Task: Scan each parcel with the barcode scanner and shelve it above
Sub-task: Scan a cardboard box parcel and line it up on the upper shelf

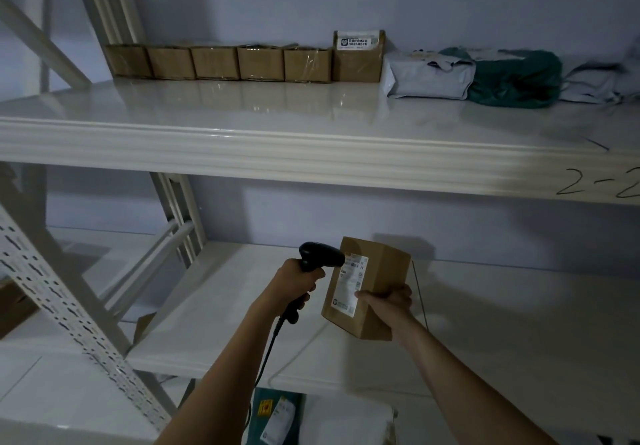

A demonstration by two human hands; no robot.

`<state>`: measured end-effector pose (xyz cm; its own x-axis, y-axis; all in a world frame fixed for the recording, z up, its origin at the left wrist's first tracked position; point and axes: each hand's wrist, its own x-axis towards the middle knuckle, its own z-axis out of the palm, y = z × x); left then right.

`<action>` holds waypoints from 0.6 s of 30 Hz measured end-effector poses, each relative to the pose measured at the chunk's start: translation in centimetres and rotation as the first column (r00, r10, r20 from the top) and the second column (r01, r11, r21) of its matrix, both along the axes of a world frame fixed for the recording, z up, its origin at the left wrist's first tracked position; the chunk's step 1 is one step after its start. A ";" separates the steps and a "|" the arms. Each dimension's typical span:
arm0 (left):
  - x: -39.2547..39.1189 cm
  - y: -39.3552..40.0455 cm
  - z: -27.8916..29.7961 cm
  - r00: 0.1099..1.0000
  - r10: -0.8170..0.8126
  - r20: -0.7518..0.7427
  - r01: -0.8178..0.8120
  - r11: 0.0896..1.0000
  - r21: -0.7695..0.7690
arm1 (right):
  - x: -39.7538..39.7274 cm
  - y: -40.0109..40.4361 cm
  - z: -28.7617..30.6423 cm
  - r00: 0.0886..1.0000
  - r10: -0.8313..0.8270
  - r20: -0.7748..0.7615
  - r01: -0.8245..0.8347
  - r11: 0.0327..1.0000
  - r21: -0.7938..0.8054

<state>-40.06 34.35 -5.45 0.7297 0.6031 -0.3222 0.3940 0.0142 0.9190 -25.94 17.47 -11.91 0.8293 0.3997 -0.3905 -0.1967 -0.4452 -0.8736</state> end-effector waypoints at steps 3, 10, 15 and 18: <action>0.0 0.1 0.0 1.000 -0.012 0.002 0.012 1.000 -0.020 | 0.2 0.0 0.0 1.000 0.010 -0.006 -0.010 1.000 -0.004; 0.4 0.3 -0.4 1.000 -0.003 -0.003 0.003 1.000 -0.030 | 0.7 0.2 0.2 1.000 0.001 -0.020 -0.001 1.000 -0.005; 0.6 0.9 -1.3 1.000 0.028 0.015 -0.027 1.000 -0.008 | 1.0 0.1 0.2 0.998 -0.005 -0.058 0.004 1.000 -0.008; 0.4 1.2 -2.9 0.997 0.075 0.020 -0.075 0.997 -0.021 | 1.6 -0.1 0.1 0.995 -0.030 -0.090 0.028 0.999 -0.026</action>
